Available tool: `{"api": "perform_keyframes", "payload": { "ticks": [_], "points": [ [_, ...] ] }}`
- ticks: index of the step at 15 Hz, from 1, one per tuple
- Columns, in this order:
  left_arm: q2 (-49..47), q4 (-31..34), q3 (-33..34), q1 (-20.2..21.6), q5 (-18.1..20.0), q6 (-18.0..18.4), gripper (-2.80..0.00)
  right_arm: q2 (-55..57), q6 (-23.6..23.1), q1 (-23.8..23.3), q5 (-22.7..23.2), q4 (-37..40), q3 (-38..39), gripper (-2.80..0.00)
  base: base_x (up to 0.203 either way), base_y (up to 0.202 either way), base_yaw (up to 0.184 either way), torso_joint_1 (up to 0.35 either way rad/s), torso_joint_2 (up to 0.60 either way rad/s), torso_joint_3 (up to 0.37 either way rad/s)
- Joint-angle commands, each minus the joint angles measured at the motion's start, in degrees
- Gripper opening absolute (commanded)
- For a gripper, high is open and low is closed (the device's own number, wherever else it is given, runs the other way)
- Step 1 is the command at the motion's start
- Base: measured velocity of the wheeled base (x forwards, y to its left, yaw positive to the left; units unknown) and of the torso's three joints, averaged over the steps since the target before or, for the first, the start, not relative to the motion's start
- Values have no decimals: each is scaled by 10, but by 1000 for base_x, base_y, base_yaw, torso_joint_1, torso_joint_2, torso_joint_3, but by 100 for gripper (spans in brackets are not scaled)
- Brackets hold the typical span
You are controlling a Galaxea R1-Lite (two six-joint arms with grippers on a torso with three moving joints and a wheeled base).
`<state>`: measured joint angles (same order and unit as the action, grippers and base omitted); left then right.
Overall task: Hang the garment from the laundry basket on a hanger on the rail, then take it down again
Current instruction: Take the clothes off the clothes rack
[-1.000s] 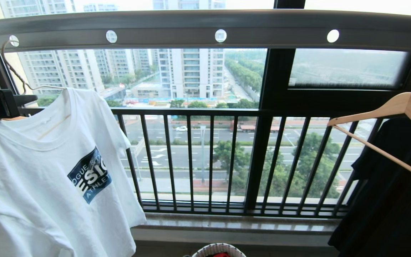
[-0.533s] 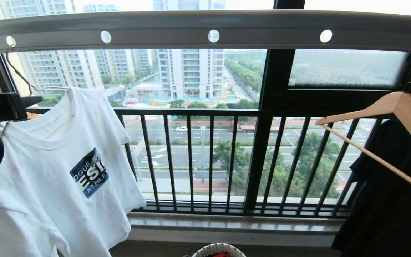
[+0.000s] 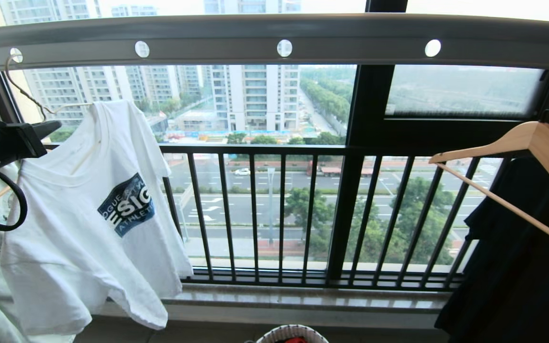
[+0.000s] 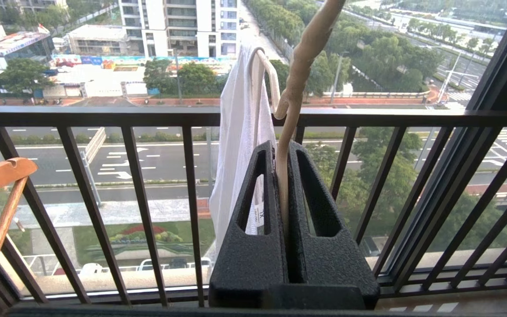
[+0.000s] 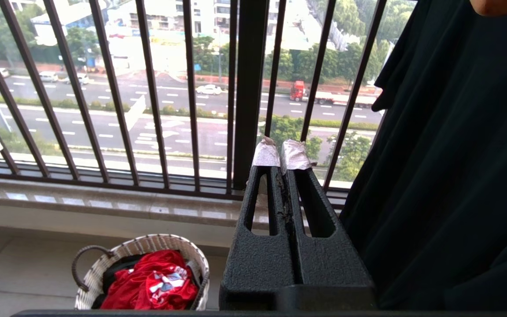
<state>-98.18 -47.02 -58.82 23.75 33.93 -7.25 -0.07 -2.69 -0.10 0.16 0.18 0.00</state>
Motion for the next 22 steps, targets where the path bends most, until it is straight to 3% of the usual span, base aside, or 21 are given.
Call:
{"api": "perform_keyframes", "payload": {
  "ticks": [1,17,22],
  "points": [
    [-6,-26,10,-1,2,-7,-280,0,0,0,0,0,0,-280,0,0,0,0,0,0],
    [71,-29,34,-4,2,-7,-280,0,0,0,0,0,0,-280,0,0,0,0,0,0],
    [48,-30,33,-4,3,-7,-280,0,0,0,0,0,0,-280,0,0,0,0,0,0]
  ]
}}
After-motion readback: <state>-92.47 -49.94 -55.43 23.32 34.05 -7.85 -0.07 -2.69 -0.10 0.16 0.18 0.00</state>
